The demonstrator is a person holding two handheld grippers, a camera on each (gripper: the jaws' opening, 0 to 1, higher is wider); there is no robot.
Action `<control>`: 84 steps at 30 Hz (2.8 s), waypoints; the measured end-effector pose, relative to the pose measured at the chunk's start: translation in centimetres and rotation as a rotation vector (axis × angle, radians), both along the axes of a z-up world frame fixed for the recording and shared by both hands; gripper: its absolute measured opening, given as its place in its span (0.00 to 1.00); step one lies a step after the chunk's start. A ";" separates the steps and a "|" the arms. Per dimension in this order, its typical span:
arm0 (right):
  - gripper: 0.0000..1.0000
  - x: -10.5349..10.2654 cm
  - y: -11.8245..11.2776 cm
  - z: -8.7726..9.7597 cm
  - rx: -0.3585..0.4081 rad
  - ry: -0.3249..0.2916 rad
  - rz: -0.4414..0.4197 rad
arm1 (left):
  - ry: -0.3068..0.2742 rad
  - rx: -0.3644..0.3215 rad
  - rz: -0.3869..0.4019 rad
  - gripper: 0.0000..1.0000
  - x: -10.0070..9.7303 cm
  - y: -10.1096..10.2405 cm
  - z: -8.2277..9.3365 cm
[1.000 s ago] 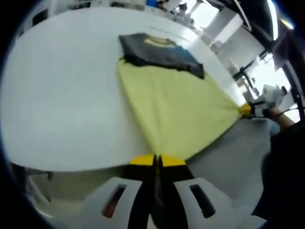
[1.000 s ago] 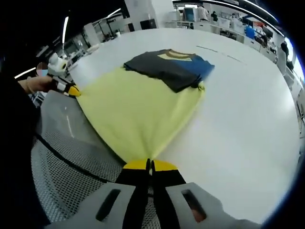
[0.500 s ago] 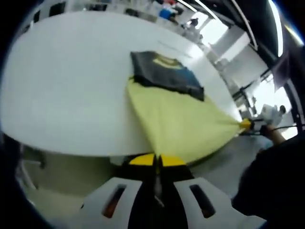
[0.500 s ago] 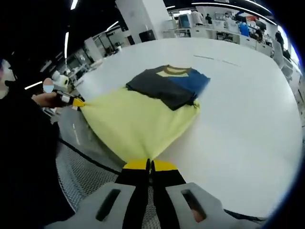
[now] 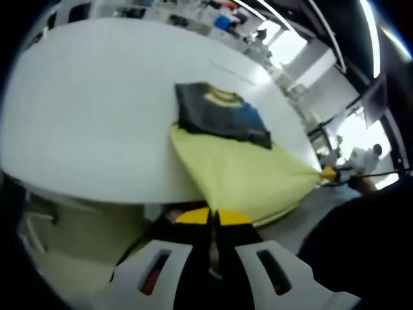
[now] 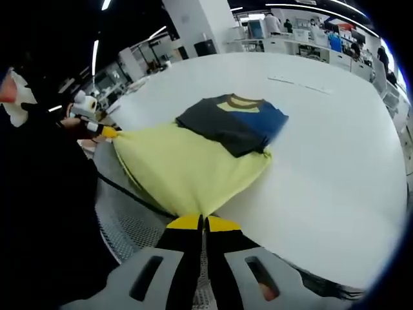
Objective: Fold the garment on the visible template until the final outline fits inside the template.
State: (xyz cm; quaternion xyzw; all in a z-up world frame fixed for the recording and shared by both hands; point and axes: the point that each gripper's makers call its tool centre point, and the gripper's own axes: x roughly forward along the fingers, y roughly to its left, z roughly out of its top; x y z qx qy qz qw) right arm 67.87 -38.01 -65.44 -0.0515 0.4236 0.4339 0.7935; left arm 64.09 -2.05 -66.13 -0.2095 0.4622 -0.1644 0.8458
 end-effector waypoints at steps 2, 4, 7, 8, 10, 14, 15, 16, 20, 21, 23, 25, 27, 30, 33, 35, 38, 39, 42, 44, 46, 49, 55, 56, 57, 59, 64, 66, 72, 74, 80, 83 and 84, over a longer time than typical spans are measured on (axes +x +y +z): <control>0.02 -0.3 0.0 0.4 0.001 -0.001 0.003 | -0.006 -0.009 0.008 0.00 0.0 0.2 0.3; 0.02 -0.6 0.2 0.8 0.004 -0.001 0.009 | -0.011 -0.005 0.006 0.00 -0.2 0.0 1.0; 0.02 -1.0 0.3 1.4 0.004 -0.003 0.020 | -0.015 -0.001 -0.001 0.00 -0.4 -0.1 1.7; 0.02 -1.1 0.3 1.5 0.003 -0.004 0.023 | -0.018 -0.002 -0.001 0.00 -0.4 -0.2 2.1; 0.02 -1.2 0.2 1.8 0.004 -0.006 0.024 | -0.026 -0.002 -0.004 0.00 -0.4 -0.3 2.7; 0.02 -0.8 0.0 2.2 0.007 -0.027 0.012 | -0.053 -0.010 -0.003 0.00 0.4 -0.5 3.9; 0.02 -0.6 0.0 2.3 0.009 -0.032 0.008 | -0.062 -0.010 -0.003 0.00 0.6 -0.5 4.1; 0.02 -0.3 0.0 2.4 0.012 -0.042 0.002 | -0.070 -0.010 0.000 0.00 1.0 -0.4 4.4; 0.02 1.2 0.0 2.8 0.009 -0.071 -0.002 | -0.092 -0.004 -0.013 0.00 2.4 -0.5 4.7; 0.02 1.4 0.0 2.9 0.008 -0.077 0.001 | -0.096 -0.002 -0.016 0.00 2.6 -0.5 4.8; 0.02 2.2 0.0 3.1 0.007 -0.088 0.000 | -0.107 0.003 -0.024 0.00 3.3 -0.5 5.0; 0.02 2.9 -0.1 3.1 0.010 -0.098 -0.003 | -0.123 0.004 -0.024 0.00 4.3 -0.5 5.2; 0.02 3.6 -0.1 3.1 0.005 -0.108 -0.003 | -0.142 0.010 -0.027 0.00 5.4 -0.5 5.4; 0.02 4.7 -0.2 3.2 0.001 -0.122 -0.005 | -0.164 0.012 -0.033 0.00 6.8 -0.6 5.8; 0.02 6.0 -0.3 3.7 -0.003 -0.144 -0.006 | -0.178 0.013 -0.039 0.00 7.8 -0.6 6.0; 0.02 6.5 -0.3 4.0 -0.003 -0.156 -0.005 | -0.189 0.016 -0.046 0.00 8.5 -0.6 6.3; 0.02 8.0 -0.2 4.6 -0.012 -0.182 0.006 | -0.208 0.014 -0.052 0.00 9.9 -0.1 6.6; 0.02 8.4 -0.1 4.7 -0.013 -0.187 0.009 | -0.214 0.014 -0.052 0.00 10.2 -0.1 6.7; 0.02 9.8 -0.1 4.8 -0.018 -0.202 0.013 | -0.228 0.006 -0.048 0.00 11.5 0.0 7.0; 0.02 10.7 0.0 4.9 -0.015 -0.213 0.012 | -0.233 0.009 -0.044 0.00 12.1 0.0 6.9; 0.02 11.7 0.1 4.8 -0.013 -0.221 0.006 | -0.234 0.008 -0.036 0.00 12.8 0.1 6.7; 0.02 12.9 0.3 4.6 -0.014 -0.229 0.005 | -0.230 0.014 -0.031 0.00 14.0 0.5 6.3; 0.02 14.9 0.5 4.1 -0.013 -0.232 0.001 | -0.218 0.015 -0.028 0.00 15.4 0.6 5.5; 0.02 15.3 0.6 4.0 -0.018 -0.233 0.006 | -0.217 0.015 -0.027 0.00 15.6 0.7 5.3; 0.02 15.5 0.6 3.9 -0.022 -0.234 0.009 | -0.215 0.014 -0.028 0.00 15.9 0.7 5.2; 0.02 16.0 0.7 3.8 -0.024 -0.234 0.012 | -0.203 0.007 -0.023 0.00 16.4 0.8 4.8; 0.02 17.4 0.9 3.4 -0.026 -0.237 0.011 | -0.197 0.002 -0.025 0.00 17.8 1.1 4.2; 0.02 17.9 0.9 3.2 -0.028 -0.235 0.010 | -0.195 -0.007 -0.023 0.00 18.4 1.1 4.1; 0.02 19.3 1.0 2.5 -0.034 -0.229 0.008 | -0.180 -0.025 -0.031 0.00 19.6 0.8 3.4; 0.02 19.7 1.1 2.2 -0.036 -0.225 0.007 | -0.177 -0.023 -0.033 0.00 20.0 0.7 3.1; 0.02 21.0 1.3 1.0 -0.046 -0.212 0.004 | -0.162 -0.026 -0.020 0.00 21.1 0.8 2.0; 0.02 21.7 1.3 0.4 -0.046 -0.204 -0.005 | -0.157 -0.028 -0.018 0.00 21.7 0.8 1.6; 0.02 21.9 1.2 0.2 -0.046 -0.201 -0.008 | -0.154 -0.027 -0.019 0.00 21.9 0.8 1.4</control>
